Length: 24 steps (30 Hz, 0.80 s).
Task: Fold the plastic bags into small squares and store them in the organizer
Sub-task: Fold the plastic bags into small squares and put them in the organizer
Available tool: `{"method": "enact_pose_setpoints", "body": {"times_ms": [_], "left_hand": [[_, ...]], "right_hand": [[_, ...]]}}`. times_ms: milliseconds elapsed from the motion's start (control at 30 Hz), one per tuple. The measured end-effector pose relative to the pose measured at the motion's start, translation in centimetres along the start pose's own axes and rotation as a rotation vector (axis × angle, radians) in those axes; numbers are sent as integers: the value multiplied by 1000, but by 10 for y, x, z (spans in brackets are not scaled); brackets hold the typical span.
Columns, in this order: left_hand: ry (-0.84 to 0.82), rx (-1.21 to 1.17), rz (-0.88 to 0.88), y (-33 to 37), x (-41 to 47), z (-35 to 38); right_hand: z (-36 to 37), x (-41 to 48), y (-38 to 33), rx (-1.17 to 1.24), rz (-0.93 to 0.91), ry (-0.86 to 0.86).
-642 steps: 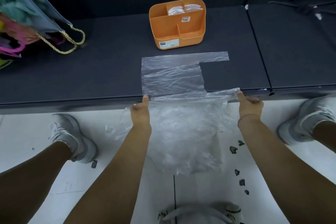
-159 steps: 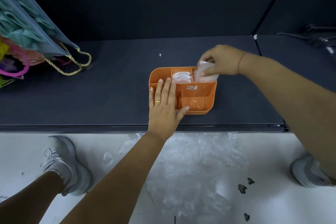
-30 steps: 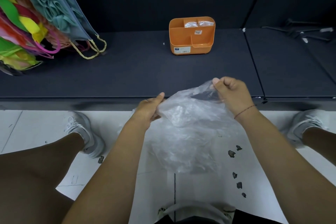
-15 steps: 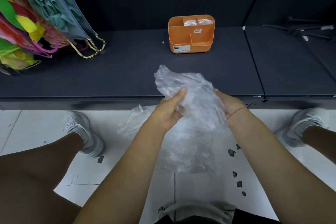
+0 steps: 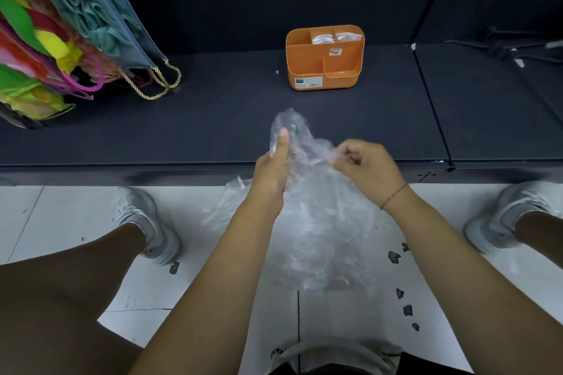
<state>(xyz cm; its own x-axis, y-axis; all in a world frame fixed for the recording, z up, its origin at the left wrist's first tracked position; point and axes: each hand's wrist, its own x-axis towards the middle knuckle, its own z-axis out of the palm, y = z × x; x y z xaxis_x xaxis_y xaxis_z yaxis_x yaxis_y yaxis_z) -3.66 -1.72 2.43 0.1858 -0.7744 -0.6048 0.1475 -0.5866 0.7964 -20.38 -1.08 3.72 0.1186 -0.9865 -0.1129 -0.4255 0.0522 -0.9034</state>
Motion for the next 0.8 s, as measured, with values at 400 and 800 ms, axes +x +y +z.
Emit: {"method": "enact_pose_setpoints", "body": {"times_ms": [400, 800], "left_hand": [[396, 89, 7, 6, 16, -49], [-299, 351, 350, 20, -16, -4]], "right_hand": [[-24, 3, 12, 349, 281, 466], [-12, 3, -4, 251, 135, 263]]}}
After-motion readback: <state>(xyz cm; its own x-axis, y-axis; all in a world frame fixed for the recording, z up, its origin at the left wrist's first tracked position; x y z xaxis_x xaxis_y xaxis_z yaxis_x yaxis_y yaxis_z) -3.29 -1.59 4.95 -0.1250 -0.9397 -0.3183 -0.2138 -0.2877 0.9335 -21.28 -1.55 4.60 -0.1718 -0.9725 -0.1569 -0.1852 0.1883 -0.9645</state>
